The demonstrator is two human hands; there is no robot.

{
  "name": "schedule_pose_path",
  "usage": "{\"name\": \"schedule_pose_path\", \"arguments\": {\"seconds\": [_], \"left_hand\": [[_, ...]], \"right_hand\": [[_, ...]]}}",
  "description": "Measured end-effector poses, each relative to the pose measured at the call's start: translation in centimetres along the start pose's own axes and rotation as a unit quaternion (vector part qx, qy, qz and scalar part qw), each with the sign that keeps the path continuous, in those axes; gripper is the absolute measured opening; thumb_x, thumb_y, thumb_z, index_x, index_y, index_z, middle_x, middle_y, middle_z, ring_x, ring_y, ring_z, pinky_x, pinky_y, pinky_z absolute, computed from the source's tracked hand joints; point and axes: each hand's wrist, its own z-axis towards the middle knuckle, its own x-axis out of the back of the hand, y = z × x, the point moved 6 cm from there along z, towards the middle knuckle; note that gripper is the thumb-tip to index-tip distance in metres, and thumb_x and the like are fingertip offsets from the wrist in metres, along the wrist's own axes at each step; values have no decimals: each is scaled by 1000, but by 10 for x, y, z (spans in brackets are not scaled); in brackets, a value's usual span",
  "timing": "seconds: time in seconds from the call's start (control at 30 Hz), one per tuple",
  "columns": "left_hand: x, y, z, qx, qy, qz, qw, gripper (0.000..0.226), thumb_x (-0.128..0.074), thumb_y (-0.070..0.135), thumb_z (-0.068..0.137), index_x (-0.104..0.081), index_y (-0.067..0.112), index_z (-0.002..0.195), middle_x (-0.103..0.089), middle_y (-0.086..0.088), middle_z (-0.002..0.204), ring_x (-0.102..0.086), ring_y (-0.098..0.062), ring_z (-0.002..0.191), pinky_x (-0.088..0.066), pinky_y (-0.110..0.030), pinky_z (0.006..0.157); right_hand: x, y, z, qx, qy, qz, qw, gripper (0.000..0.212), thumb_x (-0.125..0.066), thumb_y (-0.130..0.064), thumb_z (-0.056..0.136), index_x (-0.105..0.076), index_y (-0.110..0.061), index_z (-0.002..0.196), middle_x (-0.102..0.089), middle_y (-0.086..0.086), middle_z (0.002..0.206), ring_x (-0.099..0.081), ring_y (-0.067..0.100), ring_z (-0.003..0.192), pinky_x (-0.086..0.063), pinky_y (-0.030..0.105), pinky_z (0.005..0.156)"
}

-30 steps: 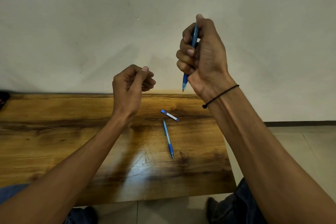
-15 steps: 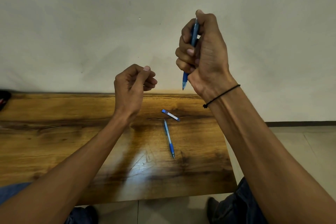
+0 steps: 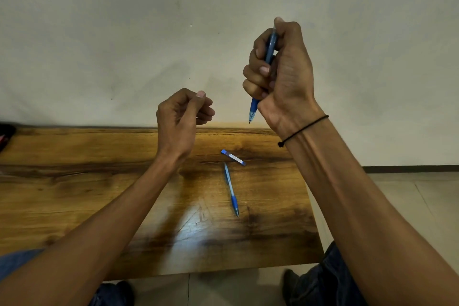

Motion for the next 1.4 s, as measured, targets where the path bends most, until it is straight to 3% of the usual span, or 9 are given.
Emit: {"name": "schedule_pose_path", "arguments": {"seconds": [0.2,0.47,0.77,1.4], "left_hand": [[0,-1,0,1,-1,-2,1000,28,-56,27,107,-75,14,92,-77,-5,80,-76,-24,80,-65,-37,74],[1,-2,1,5,-1,-12,1000,28,-56,28,106,-75,12,92,-77,-3,79,-76,-22,79,-63,-34,73],[1,-4,1,5,-1,-8,1000,27,-55,24,108,-75,10,94,-77,-7,80,-76,-23,80,-63,-33,74],[0,-8,1,7,-10,-17,1000,27,-56,25,106,-75,10,94,-77,-6,79,-76,-23,79,-63,-36,74]], "right_hand": [[6,1,2,7,21,60,998,52,-35,-38,110,-43,-13,65,-28,-3,47,-17,10,38,-17,17,41],[25,9,3,-24,122,233,964,48,-36,-35,103,-41,-13,61,-26,-4,45,-16,10,36,-15,18,37],[23,10,3,-35,107,281,953,49,-35,-36,103,-41,-12,61,-27,-4,44,-17,10,33,-15,16,35],[24,14,5,-40,106,271,956,49,-35,-35,104,-42,-12,61,-28,-4,44,-17,9,33,-14,17,37]]}}
